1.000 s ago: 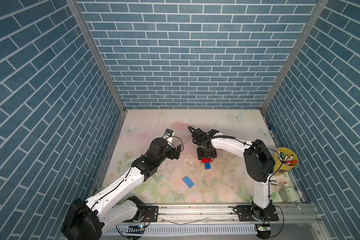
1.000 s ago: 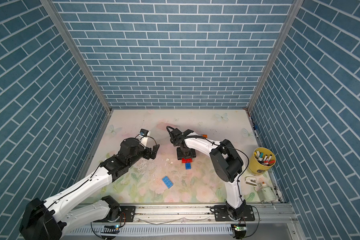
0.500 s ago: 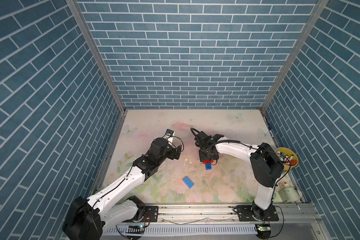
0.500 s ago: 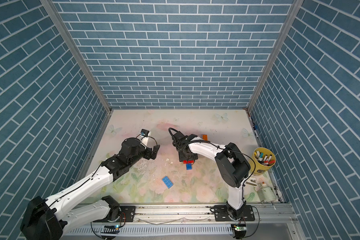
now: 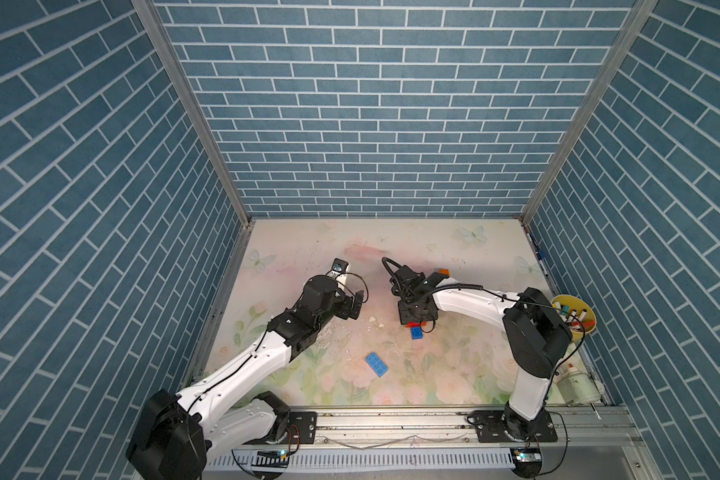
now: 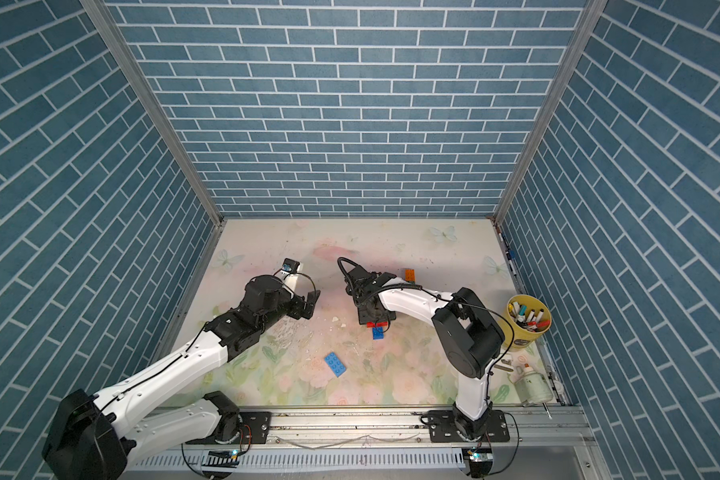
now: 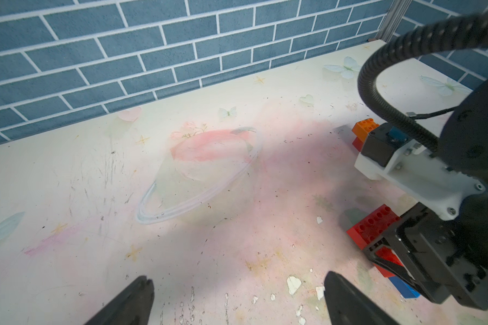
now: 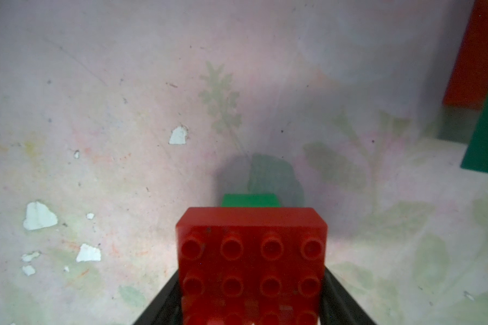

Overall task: Assemble a rectangle with lego
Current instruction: Assemble the lego brick with the lego brick.

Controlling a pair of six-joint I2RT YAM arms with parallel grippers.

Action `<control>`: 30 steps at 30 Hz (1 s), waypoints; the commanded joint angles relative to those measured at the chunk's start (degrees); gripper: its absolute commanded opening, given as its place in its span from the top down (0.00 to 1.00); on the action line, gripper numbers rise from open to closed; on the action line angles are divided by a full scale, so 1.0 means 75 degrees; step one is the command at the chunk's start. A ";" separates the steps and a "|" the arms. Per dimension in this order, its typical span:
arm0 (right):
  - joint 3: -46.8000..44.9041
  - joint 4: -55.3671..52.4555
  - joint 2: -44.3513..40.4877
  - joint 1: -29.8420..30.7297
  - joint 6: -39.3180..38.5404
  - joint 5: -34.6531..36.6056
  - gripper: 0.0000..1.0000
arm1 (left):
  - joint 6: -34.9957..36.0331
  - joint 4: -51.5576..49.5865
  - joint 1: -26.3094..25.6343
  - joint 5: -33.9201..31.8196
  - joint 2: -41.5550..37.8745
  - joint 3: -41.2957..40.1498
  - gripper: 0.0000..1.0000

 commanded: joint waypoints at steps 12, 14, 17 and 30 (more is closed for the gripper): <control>-0.0555 0.0035 0.0353 0.0188 0.0529 0.0152 0.50 | 0.0005 -0.0020 0.0071 -0.0220 0.0082 -0.0010 0.00; -0.0523 -0.0016 0.0302 0.0190 0.0520 0.0220 0.50 | 0.0002 -0.0027 0.0074 -0.0253 0.0081 -0.0009 0.00; -0.0453 -0.0111 0.0209 0.0197 0.0497 0.0275 0.50 | 0.0000 -0.0049 0.0071 -0.0276 0.0082 0.0003 0.00; 0.0997 -0.0669 0.0247 0.0073 0.0275 0.0606 0.47 | -0.0057 -0.0144 0.0068 -0.0434 0.0049 0.0084 0.00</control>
